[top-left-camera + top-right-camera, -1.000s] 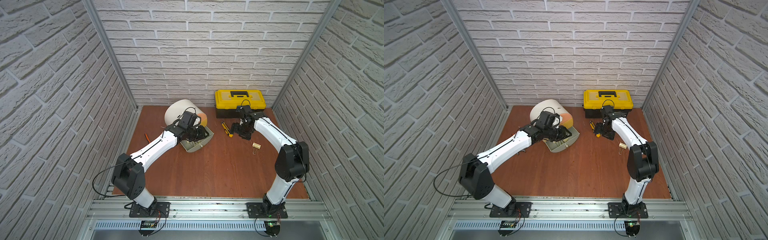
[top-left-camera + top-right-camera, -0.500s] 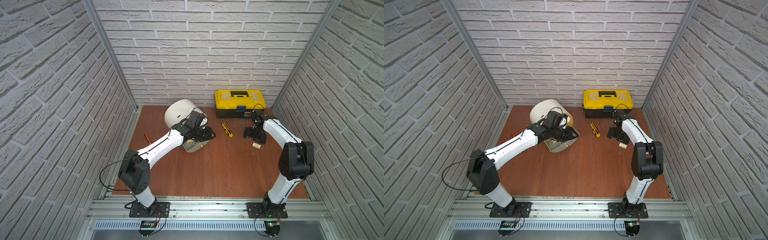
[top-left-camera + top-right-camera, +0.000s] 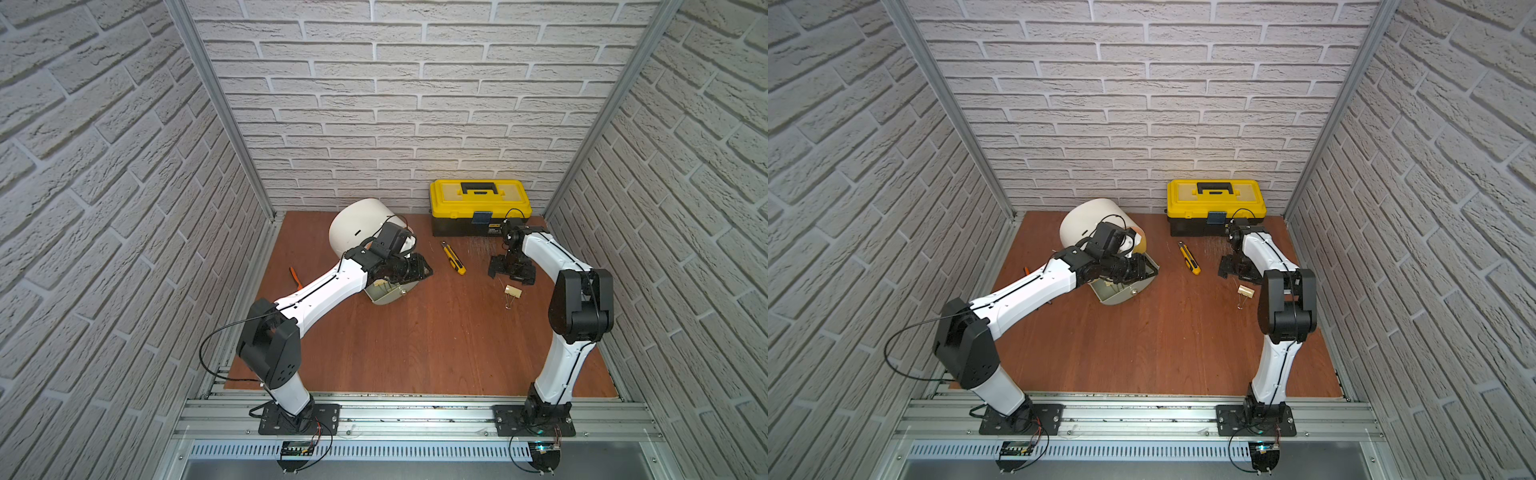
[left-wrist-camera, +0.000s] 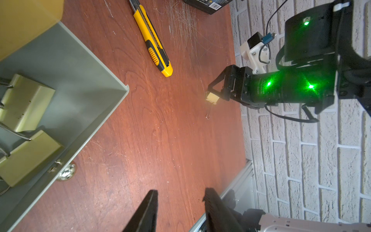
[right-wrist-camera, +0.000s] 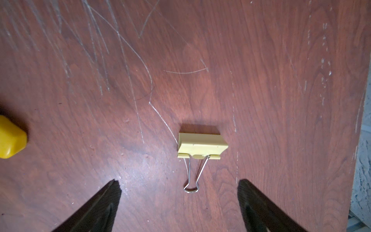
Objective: Put the binder clips in the drawer according to color
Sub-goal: Pick up the binder clip at the center of the board.
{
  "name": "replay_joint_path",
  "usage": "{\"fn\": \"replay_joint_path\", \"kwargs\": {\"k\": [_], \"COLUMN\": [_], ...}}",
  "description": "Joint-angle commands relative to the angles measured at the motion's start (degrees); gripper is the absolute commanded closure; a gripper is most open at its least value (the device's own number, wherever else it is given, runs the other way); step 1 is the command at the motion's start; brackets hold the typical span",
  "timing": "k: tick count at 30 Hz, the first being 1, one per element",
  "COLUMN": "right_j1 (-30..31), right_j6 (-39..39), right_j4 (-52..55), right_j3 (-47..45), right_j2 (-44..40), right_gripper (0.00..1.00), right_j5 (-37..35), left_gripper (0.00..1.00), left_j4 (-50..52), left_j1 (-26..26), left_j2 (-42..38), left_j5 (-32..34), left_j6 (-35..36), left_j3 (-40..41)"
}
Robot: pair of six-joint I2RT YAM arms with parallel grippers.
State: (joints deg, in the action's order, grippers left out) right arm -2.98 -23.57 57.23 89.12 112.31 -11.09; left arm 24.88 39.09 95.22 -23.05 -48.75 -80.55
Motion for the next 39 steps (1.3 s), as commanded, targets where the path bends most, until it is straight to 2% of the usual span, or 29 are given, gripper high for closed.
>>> {"fn": "replay_joint_path", "kwargs": {"k": [1, 8, 15, 22, 39], "right_j1": [-1.73, -4.46, -5.38, -5.98, -6.2], "right_j6": [0.11, -1.78, -1.99, -2.59, -2.91], "right_j4": [0.04, -2.25, -2.64, -2.83, -4.06], "right_j3": [-0.36, -3.1, -3.13, -2.6, -3.71], "right_j2": [0.63, 2.52, 4.9, 6.08, 4.14], "right_gripper": [0.05, 0.11, 0.23, 0.3, 0.53], "right_j5": [0.99, 4.03, 4.85, 5.25, 6.85], "left_gripper": [0.57, 0.57, 0.57, 0.57, 0.57], "left_j4": [-0.46, 0.42, 1.3, 2.09, 2.98], "left_j1": [0.29, 0.29, 0.29, 0.32, 0.54], "left_j2": [-0.75, -0.99, -1.53, -1.88, -3.45], "left_j5": [-0.42, -0.53, -0.16, 0.02, 1.29], "left_j6": [1.19, 1.29, 1.38, 1.48, 1.38], "left_j3": [-0.56, -0.66, -0.66, -0.66, -0.26]}}
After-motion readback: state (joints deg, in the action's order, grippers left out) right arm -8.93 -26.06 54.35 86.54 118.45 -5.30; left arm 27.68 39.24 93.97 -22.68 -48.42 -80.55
